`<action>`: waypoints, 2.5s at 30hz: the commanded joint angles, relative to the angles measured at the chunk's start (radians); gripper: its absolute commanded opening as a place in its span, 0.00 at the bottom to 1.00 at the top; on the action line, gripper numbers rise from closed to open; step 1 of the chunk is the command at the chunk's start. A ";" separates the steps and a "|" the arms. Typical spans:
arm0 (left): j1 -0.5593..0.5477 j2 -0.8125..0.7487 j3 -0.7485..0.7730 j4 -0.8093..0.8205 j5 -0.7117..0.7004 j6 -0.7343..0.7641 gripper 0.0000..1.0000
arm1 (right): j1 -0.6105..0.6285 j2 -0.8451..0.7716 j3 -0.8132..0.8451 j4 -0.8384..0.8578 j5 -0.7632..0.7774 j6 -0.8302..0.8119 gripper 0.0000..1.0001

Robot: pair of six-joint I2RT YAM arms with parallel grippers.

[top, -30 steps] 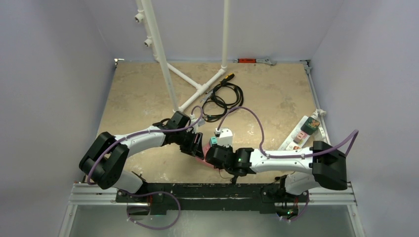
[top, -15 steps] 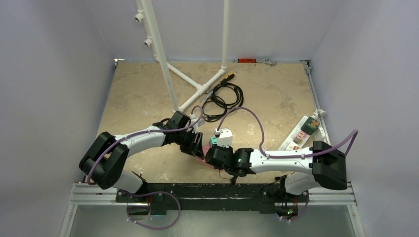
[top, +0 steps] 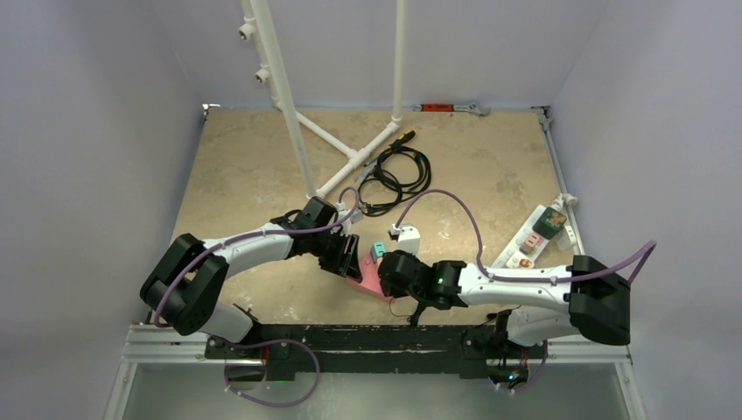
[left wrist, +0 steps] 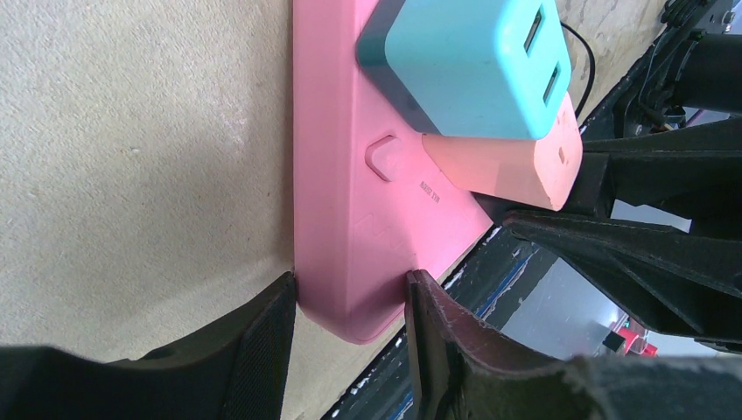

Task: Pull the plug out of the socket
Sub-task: Remove the plug from the socket.

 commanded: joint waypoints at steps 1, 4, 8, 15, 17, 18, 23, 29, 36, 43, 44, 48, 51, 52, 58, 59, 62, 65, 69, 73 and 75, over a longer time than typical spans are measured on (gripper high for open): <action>0.006 0.019 0.001 -0.037 -0.141 0.049 0.00 | -0.006 -0.033 0.015 -0.016 0.047 -0.004 0.00; 0.006 0.019 0.003 -0.037 -0.140 0.049 0.00 | 0.018 0.016 0.065 -0.081 0.122 0.024 0.00; 0.006 0.018 0.003 -0.037 -0.139 0.050 0.00 | 0.038 0.086 0.116 -0.158 0.175 0.074 0.00; 0.006 0.019 0.002 -0.037 -0.140 0.050 0.00 | 0.072 0.145 0.173 -0.253 0.228 0.137 0.00; 0.006 0.019 0.003 -0.037 -0.140 0.051 0.00 | 0.073 0.140 0.174 -0.250 0.223 0.132 0.00; 0.006 0.019 0.003 -0.037 -0.140 0.049 0.00 | 0.073 0.132 0.170 -0.242 0.215 0.128 0.00; 0.007 0.020 0.001 -0.037 -0.141 0.050 0.00 | 0.071 0.052 0.128 -0.151 0.148 0.066 0.00; 0.004 0.022 0.001 -0.038 -0.143 0.048 0.00 | 0.030 0.007 0.073 -0.078 0.075 0.009 0.00; 0.002 0.022 0.001 -0.039 -0.141 0.049 0.00 | -0.029 -0.063 -0.009 0.001 0.005 -0.026 0.00; 0.000 0.021 0.003 -0.039 -0.142 0.049 0.00 | -0.027 -0.026 0.037 -0.084 0.079 -0.010 0.00; 0.000 0.021 0.003 -0.039 -0.143 0.049 0.00 | -0.026 -0.008 0.046 -0.092 0.085 -0.008 0.00; 0.000 0.020 0.003 -0.040 -0.147 0.049 0.00 | -0.012 0.032 0.074 -0.119 0.119 0.015 0.00; 0.000 0.020 0.003 -0.040 -0.149 0.049 0.00 | 0.002 0.057 0.095 -0.131 0.126 0.021 0.00; 0.000 0.021 0.003 -0.042 -0.149 0.048 0.00 | 0.007 0.065 0.101 -0.136 0.132 0.025 0.00; 0.000 0.021 0.004 -0.042 -0.150 0.048 0.00 | 0.035 0.132 0.152 -0.206 0.174 0.068 0.00; 0.000 0.021 0.004 -0.042 -0.150 0.049 0.00 | 0.037 0.141 0.157 -0.209 0.176 0.069 0.00; 0.001 0.020 0.004 -0.042 -0.150 0.049 0.00 | 0.039 0.153 0.165 -0.209 0.172 0.066 0.00; 0.000 0.021 0.004 -0.042 -0.149 0.049 0.00 | 0.039 0.137 0.160 -0.186 0.145 0.049 0.00; 0.000 0.021 0.003 -0.042 -0.149 0.049 0.00 | 0.035 0.069 0.115 -0.088 0.071 -0.005 0.00; 0.000 0.021 0.004 -0.042 -0.150 0.049 0.00 | 0.011 0.023 0.087 -0.044 0.020 -0.038 0.00; 0.000 0.020 0.004 -0.042 -0.148 0.048 0.00 | -0.011 0.003 0.063 -0.010 -0.015 -0.060 0.00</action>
